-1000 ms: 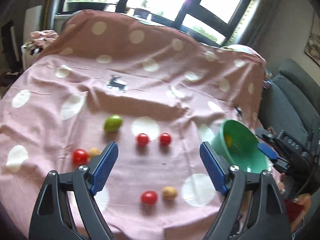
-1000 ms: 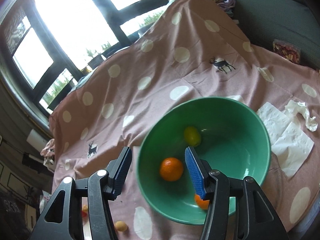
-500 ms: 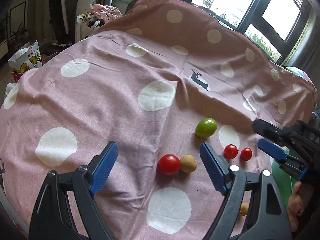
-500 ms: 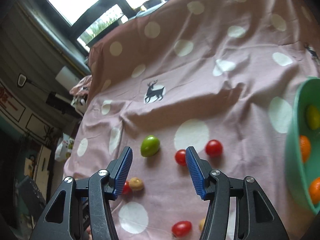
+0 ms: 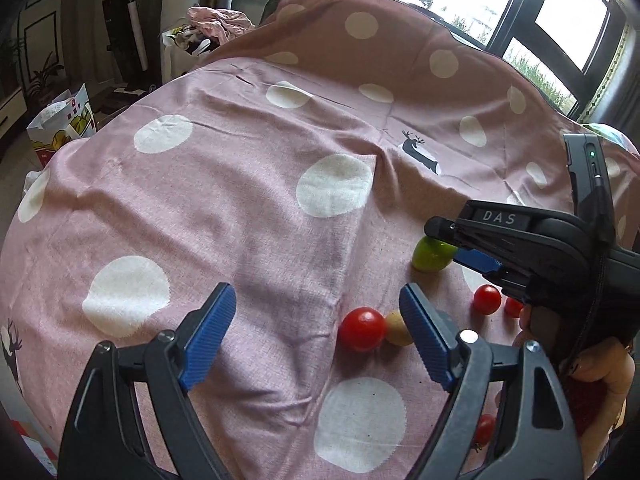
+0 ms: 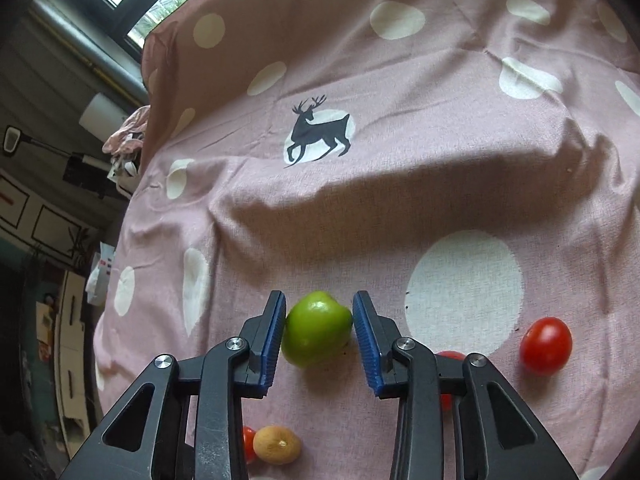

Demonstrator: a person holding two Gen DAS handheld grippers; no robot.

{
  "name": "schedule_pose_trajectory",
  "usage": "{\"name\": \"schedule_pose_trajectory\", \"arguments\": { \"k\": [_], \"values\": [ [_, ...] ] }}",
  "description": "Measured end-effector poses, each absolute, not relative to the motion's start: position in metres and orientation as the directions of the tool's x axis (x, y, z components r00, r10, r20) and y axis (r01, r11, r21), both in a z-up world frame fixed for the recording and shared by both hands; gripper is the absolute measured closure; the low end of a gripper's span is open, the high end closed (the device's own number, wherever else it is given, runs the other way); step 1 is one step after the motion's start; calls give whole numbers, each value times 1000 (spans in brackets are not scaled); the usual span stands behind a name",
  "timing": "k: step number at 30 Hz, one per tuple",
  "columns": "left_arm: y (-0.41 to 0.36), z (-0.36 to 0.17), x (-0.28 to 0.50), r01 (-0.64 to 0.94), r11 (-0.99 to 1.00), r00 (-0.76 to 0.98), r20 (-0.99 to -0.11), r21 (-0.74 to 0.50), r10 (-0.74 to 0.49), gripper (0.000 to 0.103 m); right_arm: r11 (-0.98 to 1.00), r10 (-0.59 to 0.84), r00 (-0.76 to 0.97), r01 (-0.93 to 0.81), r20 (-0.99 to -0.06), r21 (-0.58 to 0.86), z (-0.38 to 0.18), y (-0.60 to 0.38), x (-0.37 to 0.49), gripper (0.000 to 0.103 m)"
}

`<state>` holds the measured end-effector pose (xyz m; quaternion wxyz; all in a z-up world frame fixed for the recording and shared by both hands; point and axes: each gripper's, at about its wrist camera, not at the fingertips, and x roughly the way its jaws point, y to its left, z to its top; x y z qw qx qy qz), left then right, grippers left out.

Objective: Organize fruits
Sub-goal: 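Move the right tool back to the green fruit beside the tomatoes, then close the right gripper on the green fruit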

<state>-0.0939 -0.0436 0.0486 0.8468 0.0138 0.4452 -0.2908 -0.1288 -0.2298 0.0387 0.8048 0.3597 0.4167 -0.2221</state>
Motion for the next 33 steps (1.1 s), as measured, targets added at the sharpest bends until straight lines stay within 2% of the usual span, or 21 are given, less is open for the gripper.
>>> {"name": "schedule_pose_trajectory", "arguments": {
  "k": [10, 15, 20, 26, 33],
  "values": [
    [-42, 52, -96, 505, 832, 444, -757, -231, -480, 20, 652, -24, 555, 639, -831, 408, 34, -220, -131, 67],
    [-45, 53, -100, 523, 820, 435, -753, -234, -493, 20, 634, -2, 575, 633, -818, 444, 52, -215, -160, 67],
    [-51, 55, -108, 556, 795, 409, -752, -244, -517, 20, 627, -15, 549, 656, -836, 420, 62, -206, -199, 67],
    [-64, 56, -125, 617, 753, 377, -753, -230, -539, 20, 574, -8, 512, 705, -859, 415, 47, -201, -242, 67],
    [-75, 51, -137, 662, 713, 331, -765, -230, -553, 21, 567, -31, 461, 739, -887, 364, 36, -207, -238, 67]
  ]
}}
